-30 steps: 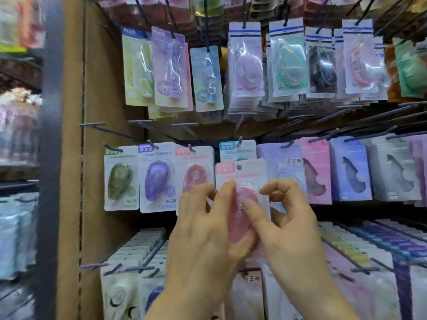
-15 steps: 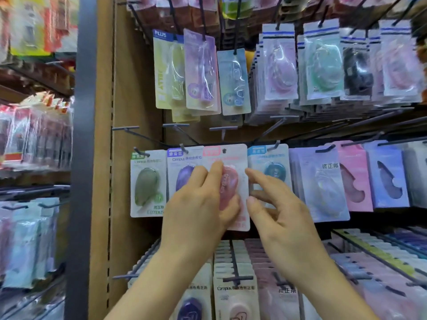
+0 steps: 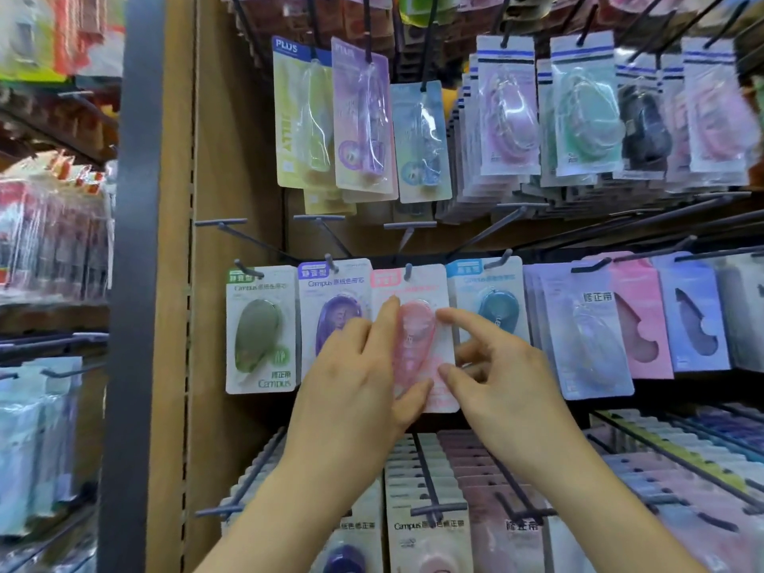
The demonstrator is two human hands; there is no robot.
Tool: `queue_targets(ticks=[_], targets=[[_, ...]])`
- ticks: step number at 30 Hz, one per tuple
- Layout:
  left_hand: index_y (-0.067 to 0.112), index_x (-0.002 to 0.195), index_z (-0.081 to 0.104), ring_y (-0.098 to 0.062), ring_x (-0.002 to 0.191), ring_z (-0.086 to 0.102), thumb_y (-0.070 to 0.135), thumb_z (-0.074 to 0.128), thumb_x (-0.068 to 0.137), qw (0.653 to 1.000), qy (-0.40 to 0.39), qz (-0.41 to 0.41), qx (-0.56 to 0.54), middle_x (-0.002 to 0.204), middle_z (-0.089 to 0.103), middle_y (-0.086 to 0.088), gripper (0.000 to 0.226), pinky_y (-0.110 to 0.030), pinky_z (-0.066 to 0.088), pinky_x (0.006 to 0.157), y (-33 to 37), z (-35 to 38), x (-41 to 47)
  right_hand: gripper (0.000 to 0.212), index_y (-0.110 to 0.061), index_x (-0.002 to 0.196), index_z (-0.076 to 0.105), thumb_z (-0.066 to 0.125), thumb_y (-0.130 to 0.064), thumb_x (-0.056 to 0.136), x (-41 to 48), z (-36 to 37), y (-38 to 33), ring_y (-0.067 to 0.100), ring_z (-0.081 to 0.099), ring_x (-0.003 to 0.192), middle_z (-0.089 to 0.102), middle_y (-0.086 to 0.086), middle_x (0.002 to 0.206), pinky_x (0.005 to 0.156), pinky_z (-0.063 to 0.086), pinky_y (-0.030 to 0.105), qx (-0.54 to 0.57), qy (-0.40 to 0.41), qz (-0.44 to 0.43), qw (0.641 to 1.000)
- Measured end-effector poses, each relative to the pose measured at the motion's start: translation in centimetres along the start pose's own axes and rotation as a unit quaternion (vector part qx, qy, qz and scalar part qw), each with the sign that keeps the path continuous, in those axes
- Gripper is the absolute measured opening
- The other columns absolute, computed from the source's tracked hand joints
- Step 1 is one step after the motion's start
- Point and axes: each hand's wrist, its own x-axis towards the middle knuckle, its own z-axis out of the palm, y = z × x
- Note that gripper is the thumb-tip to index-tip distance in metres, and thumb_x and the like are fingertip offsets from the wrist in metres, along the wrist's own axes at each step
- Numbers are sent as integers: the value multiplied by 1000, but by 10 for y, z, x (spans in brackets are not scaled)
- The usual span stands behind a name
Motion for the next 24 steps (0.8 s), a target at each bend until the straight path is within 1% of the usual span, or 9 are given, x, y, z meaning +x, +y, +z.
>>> queue_targets(ticks=[2, 4, 7, 10, 12, 13, 16, 20, 24], targets=[[11, 138, 48, -21, 70, 61, 43, 81, 66, 1000, -29, -9, 3, 86, 57, 0, 86, -25, 43, 59, -1, 2, -4, 54, -40, 133, 54, 66, -11, 89, 2, 3, 0, 5, 58, 66, 60, -8, 75, 63, 45, 10, -33, 3, 1, 999], [10, 139, 48, -20, 65, 62, 40, 85, 63, 999, -44, -18, 6, 83, 59, 0, 89, -26, 45, 49, 0, 3, -3, 54, -41, 133, 51, 66, -14, 89, 3, 6, -1, 7, 59, 67, 61, -5, 72, 70, 50, 21, -74, 5, -5, 997], [7, 132, 57, -18, 56, 63, 40, 88, 55, 998, -42, 7, 53, 77, 64, 0, 90, -23, 42, 41, 1, 6, 3, 56, -41, 135, 44, 65, -16, 90, 5, 9, -2, 21, 63, 77, 64, 0, 78, 78, 52, 39, -122, 8, -16, 992], [2, 127, 60, -21, 50, 63, 40, 90, 49, 997, -45, 26, 65, 75, 68, -4, 92, -24, 41, 38, -2, 10, 9, 55, -42, 134, 38, 62, -18, 91, 6, 9, -4, 25, 61, 79, 65, 2, 82, 76, 52, 40, -155, 5, -22, 988], [3, 132, 56, -24, 55, 66, 40, 87, 54, 995, -86, 16, 52, 81, 71, -6, 92, -27, 44, 41, -1, 8, 12, 55, -43, 134, 35, 60, -19, 91, 6, 9, -4, 25, 61, 78, 64, 2, 81, 75, 52, 40, -165, 2, -22, 986], [5, 140, 47, -25, 66, 69, 40, 82, 64, 994, -102, 2, 44, 92, 71, -6, 91, -30, 48, 48, 0, 5, 15, 55, -43, 135, 33, 60, -21, 91, 6, 9, -5, 26, 61, 79, 64, 3, 81, 76, 52, 40, -169, -1, -21, 985], [16, 155, 7, -27, 103, 64, 42, 53, 90, 996, -88, -3, 25, 123, 63, -2, 84, -35, 45, 76, 3, 5, 16, 55, -44, 136, 28, 57, -25, 92, 4, 8, -7, 27, 60, 78, 64, 3, 78, 76, 52, 41, -185, -10, -26, 982], [20, 153, 7, -31, 96, 64, 45, 50, 91, 990, -118, -17, 77, 111, 66, -4, 79, -32, 34, 66, 9, 0, 20, 55, -43, 140, 27, 54, -32, 93, 3, 3, -9, 25, 62, 86, 68, 0, 90, 80, 51, 40, -225, -16, -40, 973], [23, 150, 11, -32, 93, 65, 53, 51, 90, 988, -123, -27, 85, 103, 67, -4, 78, -32, 34, 61, 7, -3, 16, 49, -40, 137, 39, 54, -31, 91, -9, -11, -11, 18, 65, 85, 66, -9, 91, 80, 51, 39, -233, 2, -52, 971]])
